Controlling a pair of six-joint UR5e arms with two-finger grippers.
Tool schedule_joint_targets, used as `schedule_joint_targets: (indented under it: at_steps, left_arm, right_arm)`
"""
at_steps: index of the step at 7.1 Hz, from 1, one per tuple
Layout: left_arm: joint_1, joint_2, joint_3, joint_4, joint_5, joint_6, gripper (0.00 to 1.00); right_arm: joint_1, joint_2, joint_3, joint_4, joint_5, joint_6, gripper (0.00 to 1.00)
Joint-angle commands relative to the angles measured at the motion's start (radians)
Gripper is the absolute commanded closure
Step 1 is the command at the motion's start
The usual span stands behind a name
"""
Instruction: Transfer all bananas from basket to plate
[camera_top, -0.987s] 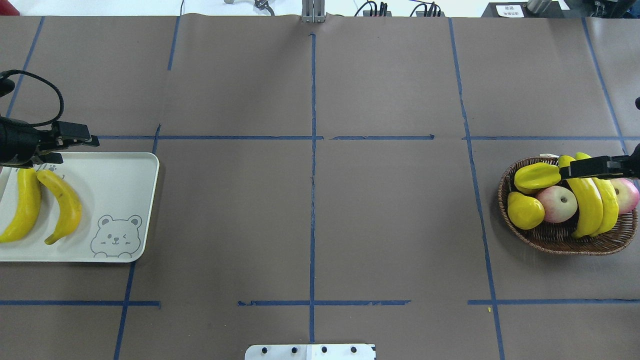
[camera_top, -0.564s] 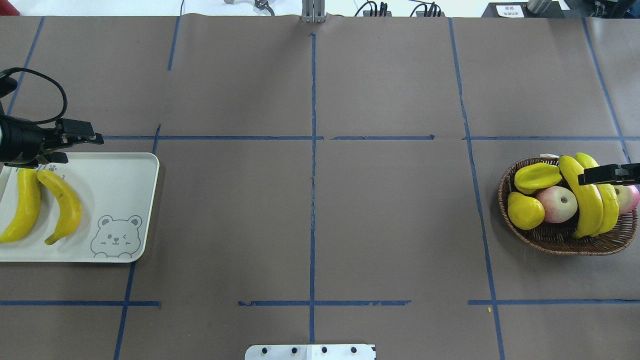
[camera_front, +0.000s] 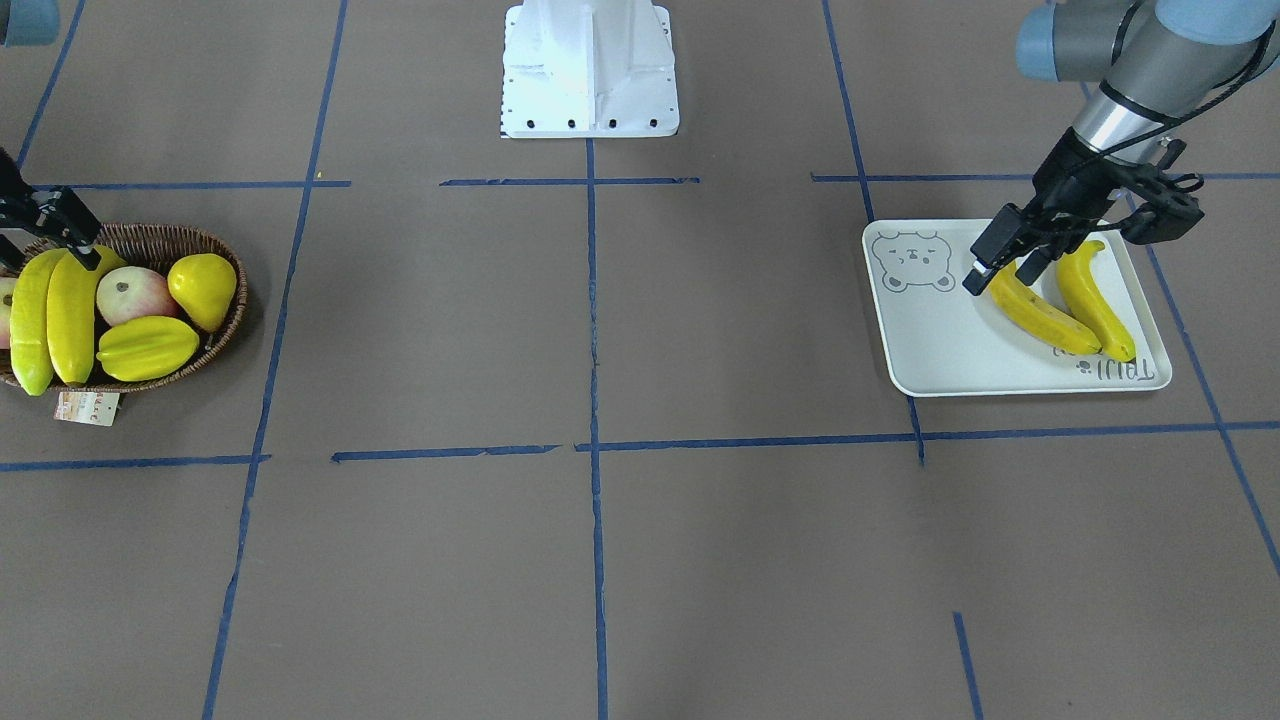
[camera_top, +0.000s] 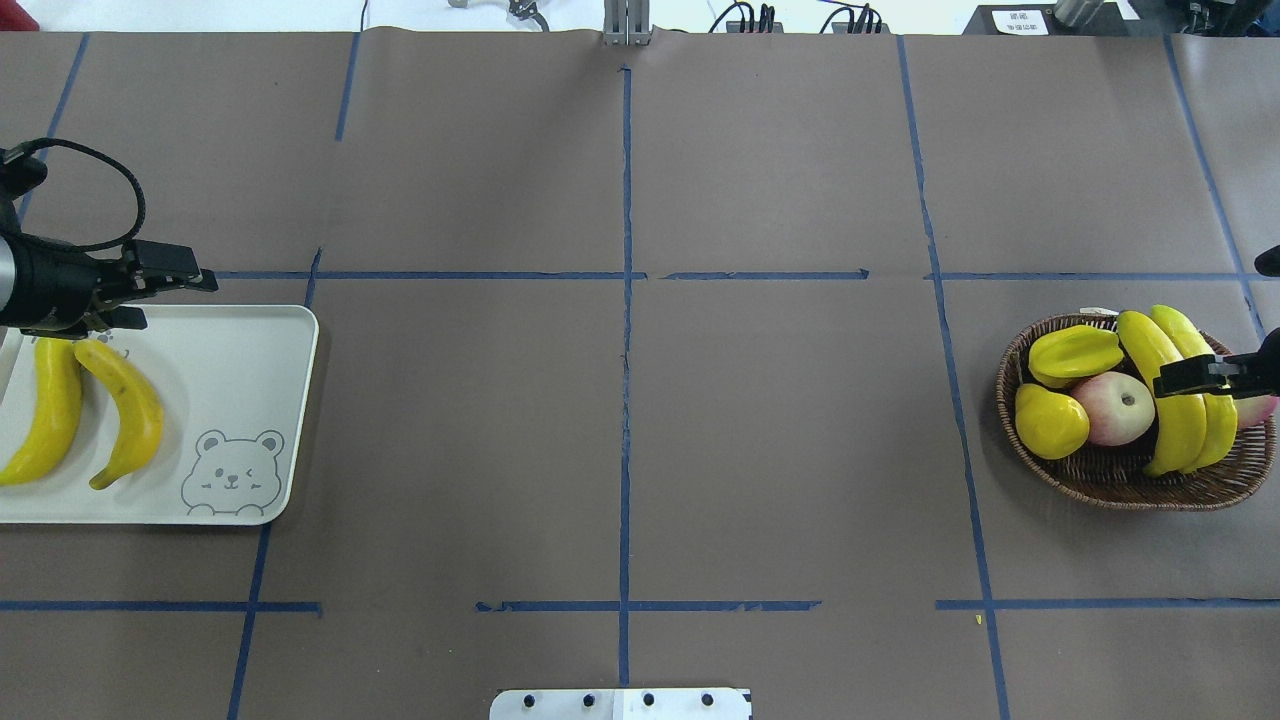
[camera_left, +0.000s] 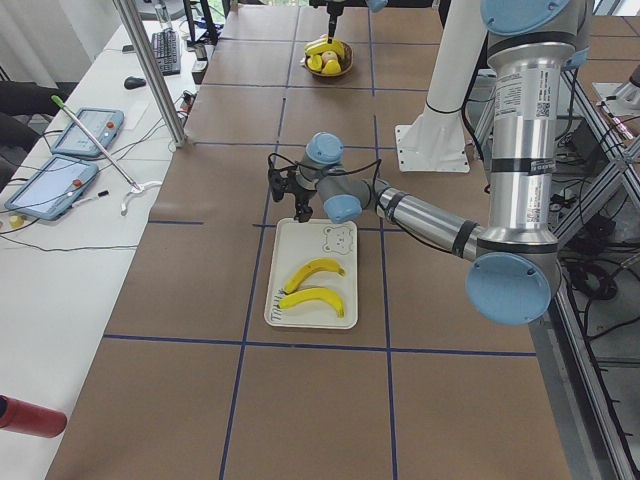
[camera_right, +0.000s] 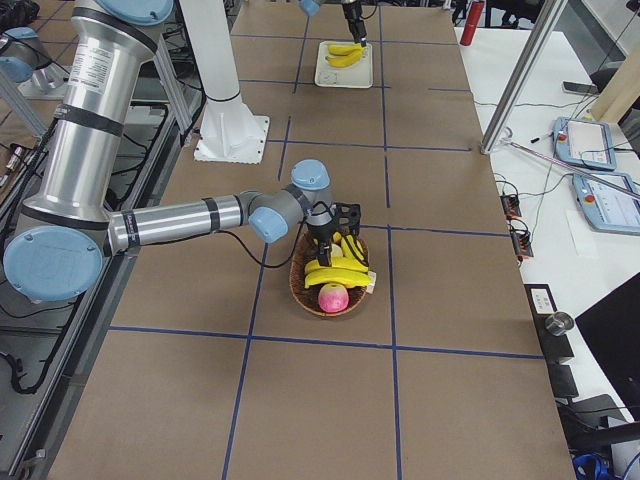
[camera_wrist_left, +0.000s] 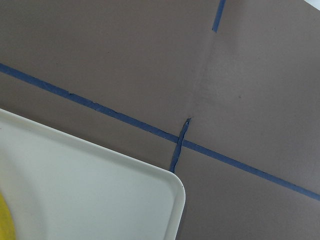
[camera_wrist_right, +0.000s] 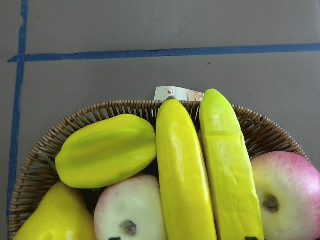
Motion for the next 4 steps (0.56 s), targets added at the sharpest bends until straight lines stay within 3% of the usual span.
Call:
schedule_joint_targets:
  at_steps: [1,4]
  left_arm:
    - [0.002,0.000,0.002,-0.002,0.001,0.000,0.00]
    - [0.002,0.000,0.008,-0.004,0.000,0.000,0.00]
  right_arm:
    - [-0.026,-0.001,-0.012,0.000,0.001,-0.009,0.23]
    - [-0.026,0.001,-0.012,0.000,0.004,-0.009,0.43]
